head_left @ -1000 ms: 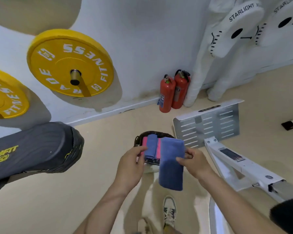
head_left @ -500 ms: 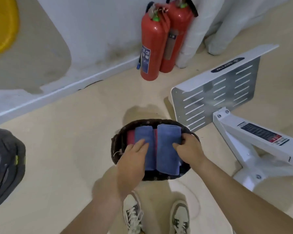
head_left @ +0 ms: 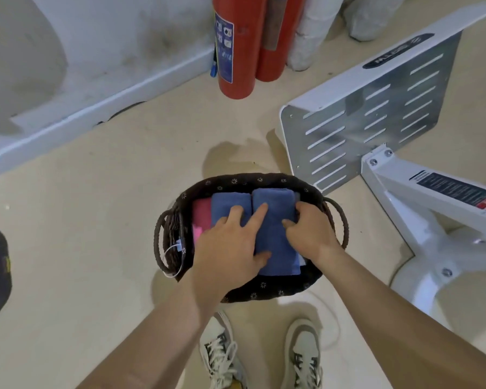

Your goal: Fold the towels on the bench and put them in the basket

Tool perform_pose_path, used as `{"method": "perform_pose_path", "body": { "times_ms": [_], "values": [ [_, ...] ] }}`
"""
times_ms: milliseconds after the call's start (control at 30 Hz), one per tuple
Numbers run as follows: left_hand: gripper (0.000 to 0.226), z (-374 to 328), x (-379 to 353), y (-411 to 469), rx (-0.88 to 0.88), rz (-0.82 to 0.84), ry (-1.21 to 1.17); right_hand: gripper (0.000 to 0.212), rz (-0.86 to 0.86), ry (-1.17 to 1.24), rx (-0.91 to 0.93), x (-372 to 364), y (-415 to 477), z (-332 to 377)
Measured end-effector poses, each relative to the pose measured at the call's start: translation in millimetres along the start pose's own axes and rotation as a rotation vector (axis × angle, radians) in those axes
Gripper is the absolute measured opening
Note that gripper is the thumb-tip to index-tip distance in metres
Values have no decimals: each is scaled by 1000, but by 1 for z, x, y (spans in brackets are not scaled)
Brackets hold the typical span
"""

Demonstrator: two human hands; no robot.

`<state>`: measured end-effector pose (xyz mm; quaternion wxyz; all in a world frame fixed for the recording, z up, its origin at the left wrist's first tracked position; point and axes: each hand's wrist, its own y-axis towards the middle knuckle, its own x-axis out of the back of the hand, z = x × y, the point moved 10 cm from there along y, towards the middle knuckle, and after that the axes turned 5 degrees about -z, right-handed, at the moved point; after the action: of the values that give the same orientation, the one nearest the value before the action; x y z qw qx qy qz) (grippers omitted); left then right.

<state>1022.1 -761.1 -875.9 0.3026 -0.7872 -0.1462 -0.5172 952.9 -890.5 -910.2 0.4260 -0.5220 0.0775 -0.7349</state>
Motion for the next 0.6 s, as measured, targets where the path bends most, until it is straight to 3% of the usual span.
{"method": "perform_pose_path", "body": {
  "times_ms": [67,167,233,367,500,600],
  "values": [
    [91,1,-5,6,30,25,48,10,-42,-42,45,3,-5,6],
    [96,3,-8,10,93,39,105,49,-299,-220,259,23,-27,30],
    [97,2,-9,11,125,44,142,65,-349,-234,409,21,-49,46],
    [99,-3,-10,13,82,16,142,91,-60,-308,397,-17,-55,41],
    [101,10,-5,2,14,8,-65,103,26,-457,394,-26,-34,37],
    [102,24,-12,-5,53,31,-43,104,78,-508,408,-34,-25,33]
  ]
}}
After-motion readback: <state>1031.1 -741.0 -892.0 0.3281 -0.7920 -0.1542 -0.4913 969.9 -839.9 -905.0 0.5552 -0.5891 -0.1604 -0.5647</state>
